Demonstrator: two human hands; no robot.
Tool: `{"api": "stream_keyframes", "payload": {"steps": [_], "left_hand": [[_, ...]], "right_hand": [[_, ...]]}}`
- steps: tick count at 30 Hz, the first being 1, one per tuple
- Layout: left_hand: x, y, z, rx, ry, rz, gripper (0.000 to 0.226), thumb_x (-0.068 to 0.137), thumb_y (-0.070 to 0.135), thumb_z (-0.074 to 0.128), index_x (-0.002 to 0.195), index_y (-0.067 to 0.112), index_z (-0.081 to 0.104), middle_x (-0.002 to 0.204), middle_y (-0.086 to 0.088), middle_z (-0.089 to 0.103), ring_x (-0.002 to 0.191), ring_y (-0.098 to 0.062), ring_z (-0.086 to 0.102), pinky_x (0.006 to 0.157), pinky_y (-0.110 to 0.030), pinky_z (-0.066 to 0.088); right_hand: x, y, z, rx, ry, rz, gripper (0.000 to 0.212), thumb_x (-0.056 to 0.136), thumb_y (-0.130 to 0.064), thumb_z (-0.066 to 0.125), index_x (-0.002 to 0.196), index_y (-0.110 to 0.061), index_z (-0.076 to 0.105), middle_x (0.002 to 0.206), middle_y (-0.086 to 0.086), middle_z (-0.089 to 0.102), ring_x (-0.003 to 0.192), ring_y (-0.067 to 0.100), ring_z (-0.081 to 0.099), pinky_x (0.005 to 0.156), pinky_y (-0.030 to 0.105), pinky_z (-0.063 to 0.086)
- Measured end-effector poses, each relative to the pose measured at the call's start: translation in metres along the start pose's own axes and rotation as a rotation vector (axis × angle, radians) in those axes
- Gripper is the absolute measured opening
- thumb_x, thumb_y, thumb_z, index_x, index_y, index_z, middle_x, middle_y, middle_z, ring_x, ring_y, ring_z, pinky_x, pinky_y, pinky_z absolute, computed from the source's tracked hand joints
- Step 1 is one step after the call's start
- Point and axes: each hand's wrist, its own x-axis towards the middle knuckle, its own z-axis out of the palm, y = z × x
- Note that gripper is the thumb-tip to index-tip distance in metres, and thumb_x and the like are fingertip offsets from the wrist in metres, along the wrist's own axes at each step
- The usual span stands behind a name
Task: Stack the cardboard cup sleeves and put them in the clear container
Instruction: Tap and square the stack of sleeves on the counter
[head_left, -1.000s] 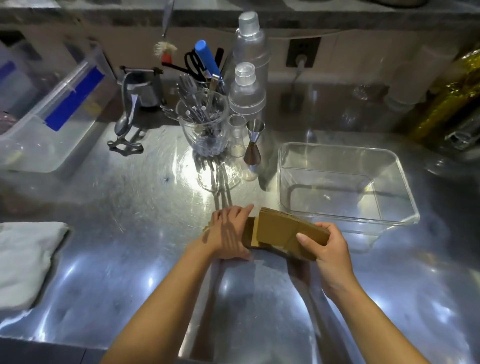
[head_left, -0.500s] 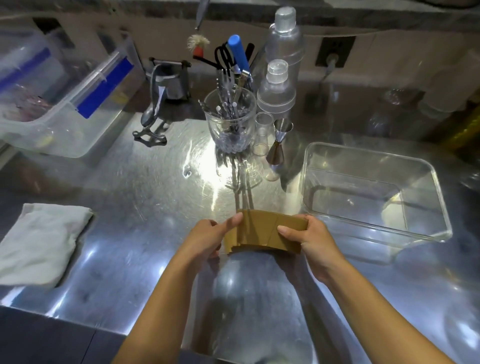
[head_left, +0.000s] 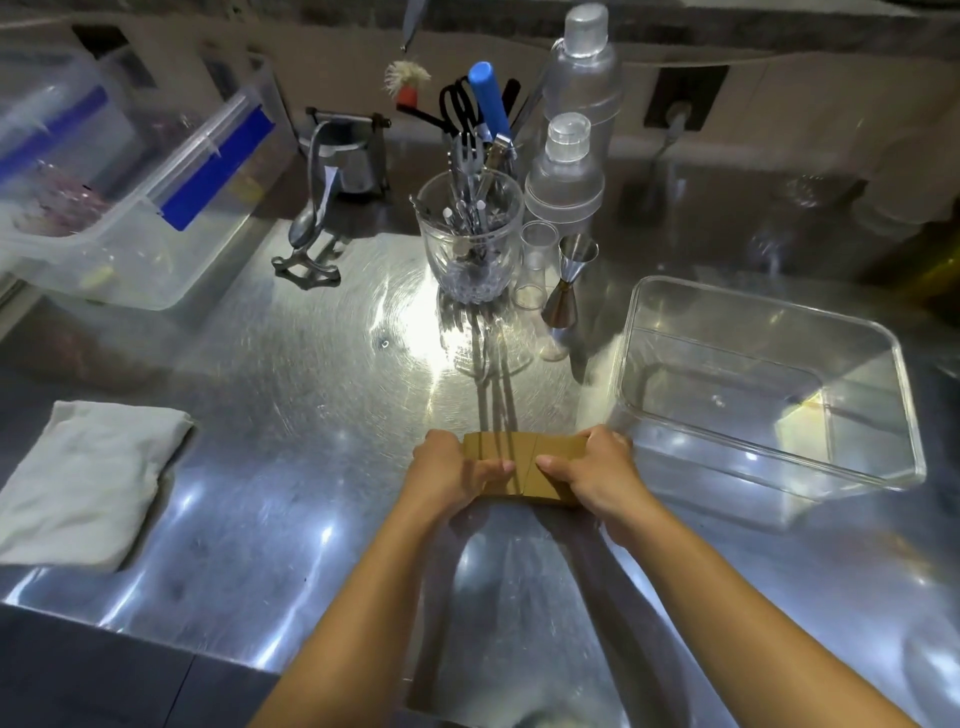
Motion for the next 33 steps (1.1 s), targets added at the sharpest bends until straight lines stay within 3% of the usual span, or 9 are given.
{"api": "stream_keyframes", "payload": {"steps": [3, 6, 10, 15, 19, 24, 27, 30, 33], "left_hand": [[0.004, 0.000, -0.004, -0.160, -0.092, -0.018, 0.040, 0.067, 0.027, 0.081, 0.084, -0.005, 0.064, 0.073, -0.013, 0.063, 0.062, -0.019, 0.058, 0.052, -0.026, 0.042], [0.008, -0.002, -0.007, -0.290, -0.213, -0.003, 0.028, 0.067, 0.015, 0.079, 0.085, -0.005, 0.071, 0.085, -0.021, 0.071, 0.070, -0.026, 0.065, 0.069, -0.031, 0.050], [0.002, -0.011, -0.005, -0.528, -0.360, 0.088, 0.021, 0.073, 0.000, 0.071, 0.094, -0.004, 0.067, 0.082, -0.016, 0.074, 0.071, -0.022, 0.070, 0.058, -0.026, 0.055], [-0.003, -0.019, 0.003, -0.582, -0.255, 0.287, 0.041, 0.075, -0.009, 0.066, 0.100, 0.011, 0.041, 0.091, -0.011, 0.056, 0.082, -0.017, 0.056, 0.070, -0.026, 0.050], [-0.007, -0.021, 0.016, -0.655, -0.233, 0.473, 0.045, 0.076, -0.019, 0.058, 0.106, 0.007, 0.037, 0.092, -0.007, 0.053, 0.076, -0.002, 0.059, 0.064, -0.015, 0.049], [-0.007, -0.021, 0.043, -0.980, 0.064, 0.397, 0.007, 0.089, 0.006, 0.051, 0.095, 0.005, 0.054, 0.089, -0.008, 0.059, 0.077, -0.010, 0.059, 0.066, -0.021, 0.048], [-0.002, -0.018, 0.054, -0.968, 0.244, 0.383, 0.020, 0.094, 0.017, 0.046, 0.084, 0.010, 0.061, 0.084, -0.004, 0.061, 0.076, -0.005, 0.058, 0.069, -0.014, 0.046], [0.001, -0.014, 0.055, -1.087, 0.216, 0.405, 0.018, 0.094, 0.012, 0.044, 0.102, 0.009, 0.059, 0.102, -0.003, 0.061, 0.092, -0.002, 0.059, 0.077, -0.013, 0.048], [0.006, -0.016, 0.055, -1.092, 0.193, 0.401, 0.025, 0.094, 0.012, 0.044, 0.118, 0.016, 0.052, 0.123, -0.002, 0.053, 0.113, -0.008, 0.050, 0.092, -0.017, 0.044]], "right_hand": [[0.002, -0.001, -0.002, 0.060, -0.056, 0.010, 0.047, 0.071, -0.027, 0.074, 0.104, -0.004, 0.049, 0.115, 0.017, 0.054, 0.098, 0.027, 0.056, 0.085, 0.043, 0.050], [0.000, 0.000, -0.008, 0.224, -0.086, 0.014, 0.056, 0.070, -0.017, 0.076, 0.114, -0.008, 0.042, 0.116, 0.012, 0.051, 0.094, 0.021, 0.053, 0.076, 0.031, 0.047], [-0.003, 0.008, -0.013, 0.380, -0.146, 0.001, 0.081, 0.067, -0.013, 0.078, 0.132, -0.013, 0.030, 0.120, 0.005, 0.044, 0.106, 0.021, 0.049, 0.084, 0.030, 0.044], [-0.004, 0.023, -0.020, 0.493, -0.291, -0.126, 0.049, 0.065, 0.000, 0.075, 0.108, -0.006, 0.053, 0.099, 0.011, 0.066, 0.090, 0.019, 0.064, 0.079, 0.027, 0.053], [-0.002, 0.031, -0.014, 0.463, -0.159, -0.248, 0.045, 0.066, 0.009, 0.070, 0.099, -0.014, 0.051, 0.091, 0.007, 0.064, 0.088, 0.018, 0.061, 0.079, 0.027, 0.050], [-0.007, 0.039, 0.003, 0.749, -0.234, -0.248, 0.048, 0.070, -0.020, 0.068, 0.115, -0.023, 0.053, 0.114, 0.003, 0.059, 0.100, 0.016, 0.059, 0.087, 0.030, 0.048], [-0.006, 0.036, 0.013, 0.798, -0.049, -0.221, 0.028, 0.079, -0.033, 0.061, 0.103, -0.019, 0.065, 0.104, 0.003, 0.064, 0.097, 0.016, 0.058, 0.089, 0.036, 0.043], [-0.004, 0.033, 0.018, 0.789, 0.121, -0.198, 0.017, 0.085, -0.026, 0.058, 0.092, -0.019, 0.071, 0.093, -0.003, 0.070, 0.093, 0.011, 0.063, 0.088, 0.032, 0.046], [-0.003, 0.030, 0.020, 0.781, 0.120, -0.214, 0.019, 0.088, -0.019, 0.053, 0.089, -0.017, 0.071, 0.095, 0.003, 0.069, 0.095, 0.019, 0.061, 0.089, 0.033, 0.045]]}}
